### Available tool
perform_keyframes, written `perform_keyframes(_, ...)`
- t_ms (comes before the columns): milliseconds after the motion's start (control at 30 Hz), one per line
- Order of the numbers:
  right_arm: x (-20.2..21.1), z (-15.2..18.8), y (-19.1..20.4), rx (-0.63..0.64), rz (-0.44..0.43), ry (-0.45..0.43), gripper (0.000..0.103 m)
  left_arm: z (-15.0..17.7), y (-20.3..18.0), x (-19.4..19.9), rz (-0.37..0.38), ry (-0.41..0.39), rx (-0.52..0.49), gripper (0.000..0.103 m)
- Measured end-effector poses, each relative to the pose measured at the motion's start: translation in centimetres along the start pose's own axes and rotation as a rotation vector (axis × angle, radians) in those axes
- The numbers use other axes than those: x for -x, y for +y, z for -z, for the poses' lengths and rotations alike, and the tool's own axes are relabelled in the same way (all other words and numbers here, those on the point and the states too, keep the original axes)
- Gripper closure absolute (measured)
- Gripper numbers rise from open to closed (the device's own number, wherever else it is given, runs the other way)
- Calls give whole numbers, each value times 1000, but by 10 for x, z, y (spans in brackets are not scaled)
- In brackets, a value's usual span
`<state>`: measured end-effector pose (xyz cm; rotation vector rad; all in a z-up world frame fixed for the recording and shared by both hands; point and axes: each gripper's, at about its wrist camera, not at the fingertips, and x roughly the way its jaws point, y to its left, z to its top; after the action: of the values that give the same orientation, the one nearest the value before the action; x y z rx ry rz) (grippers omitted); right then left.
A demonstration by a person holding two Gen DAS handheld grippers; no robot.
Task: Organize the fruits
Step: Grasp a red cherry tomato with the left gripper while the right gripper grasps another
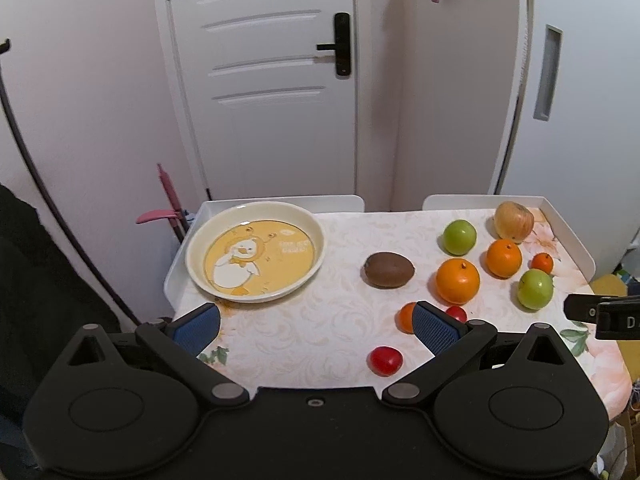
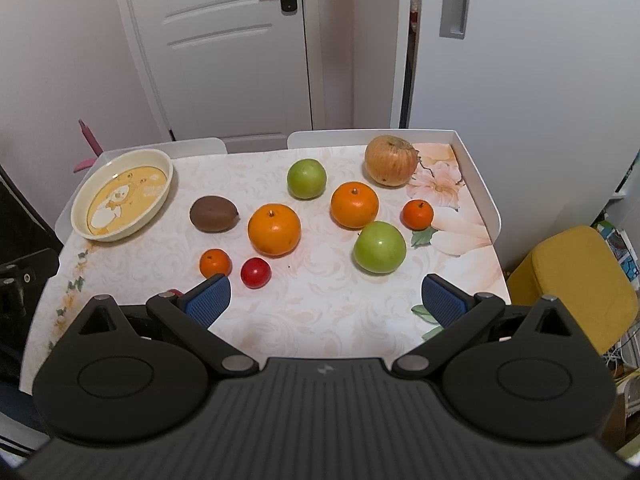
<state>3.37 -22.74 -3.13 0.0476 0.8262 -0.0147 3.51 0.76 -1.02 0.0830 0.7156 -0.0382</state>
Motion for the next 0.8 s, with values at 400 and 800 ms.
perform_keyframes(400, -70, 20, -23, 165, -204, -36, 0, 51, -20, -54, -23, -10, -25, 0)
perform_keyframes(800, -118, 37, -22, 307, -364, -50, 0, 85, -49, -103, 59, -32, -118, 22)
